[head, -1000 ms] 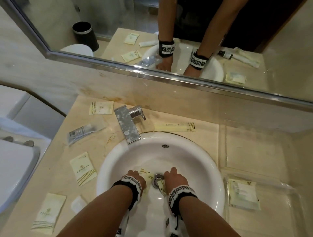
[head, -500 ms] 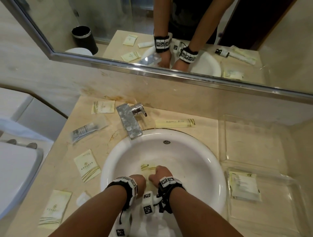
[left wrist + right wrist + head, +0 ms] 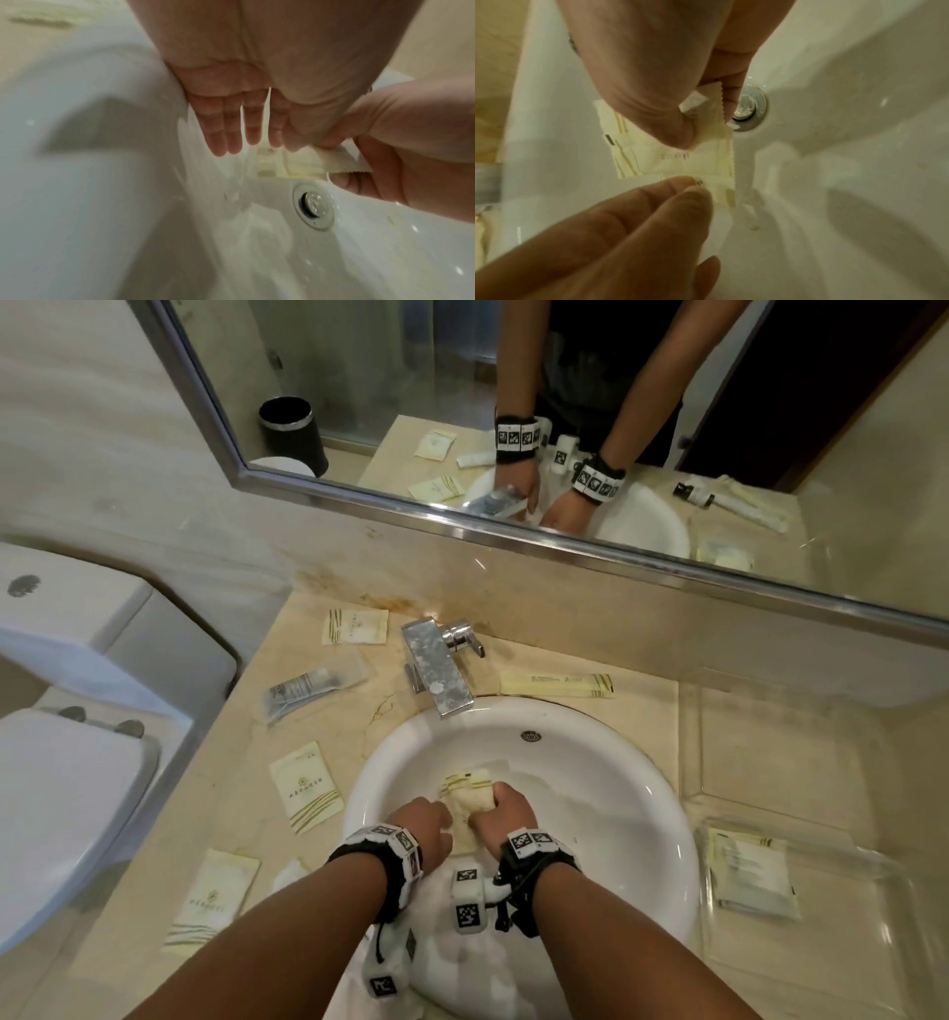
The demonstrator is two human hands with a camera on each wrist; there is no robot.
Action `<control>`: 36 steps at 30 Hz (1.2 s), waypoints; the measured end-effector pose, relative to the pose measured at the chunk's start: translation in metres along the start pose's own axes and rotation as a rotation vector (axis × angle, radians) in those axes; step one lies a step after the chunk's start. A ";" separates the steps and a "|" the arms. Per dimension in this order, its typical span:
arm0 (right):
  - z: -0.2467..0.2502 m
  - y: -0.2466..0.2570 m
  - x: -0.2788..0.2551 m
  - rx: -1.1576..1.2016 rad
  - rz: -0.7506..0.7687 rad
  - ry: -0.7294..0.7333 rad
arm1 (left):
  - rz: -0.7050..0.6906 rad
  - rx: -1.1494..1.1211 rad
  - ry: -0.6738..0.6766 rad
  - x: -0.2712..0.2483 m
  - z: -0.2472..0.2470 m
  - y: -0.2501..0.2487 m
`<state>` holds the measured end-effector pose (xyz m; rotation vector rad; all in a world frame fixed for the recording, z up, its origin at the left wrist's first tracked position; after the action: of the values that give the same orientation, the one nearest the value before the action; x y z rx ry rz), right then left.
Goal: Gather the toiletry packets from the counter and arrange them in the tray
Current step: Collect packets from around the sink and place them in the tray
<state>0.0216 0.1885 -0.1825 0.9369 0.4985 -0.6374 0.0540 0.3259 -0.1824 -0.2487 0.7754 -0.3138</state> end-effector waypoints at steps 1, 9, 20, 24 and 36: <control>0.002 0.005 -0.003 0.008 0.012 0.026 | -0.006 -0.045 -0.057 -0.004 0.010 0.000; -0.021 0.066 -0.035 -0.161 0.232 0.231 | -0.045 -0.199 -0.131 -0.041 0.051 0.019; -0.042 0.137 -0.057 -0.105 0.336 0.233 | 0.017 -0.248 -0.242 -0.076 0.100 0.080; -0.041 0.156 -0.055 -0.033 0.339 0.181 | 0.098 -0.326 -0.264 -0.084 0.111 0.110; -0.105 0.176 -0.028 -0.090 0.216 0.132 | 0.269 -0.256 -0.178 -0.087 0.095 0.169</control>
<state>0.1108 0.3632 -0.1164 0.9360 0.5302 -0.3567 0.0949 0.5240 -0.1175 -0.4025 0.6625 0.0625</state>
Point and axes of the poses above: each hand's wrist, its own x-axis towards the middle knuckle, its own z-axis out of the back of the hand, y = z × x, the point moved 8 cm from there along x, towards the middle knuckle, and after that the axes turned 1 degree about -z, right-handed, at the moved point
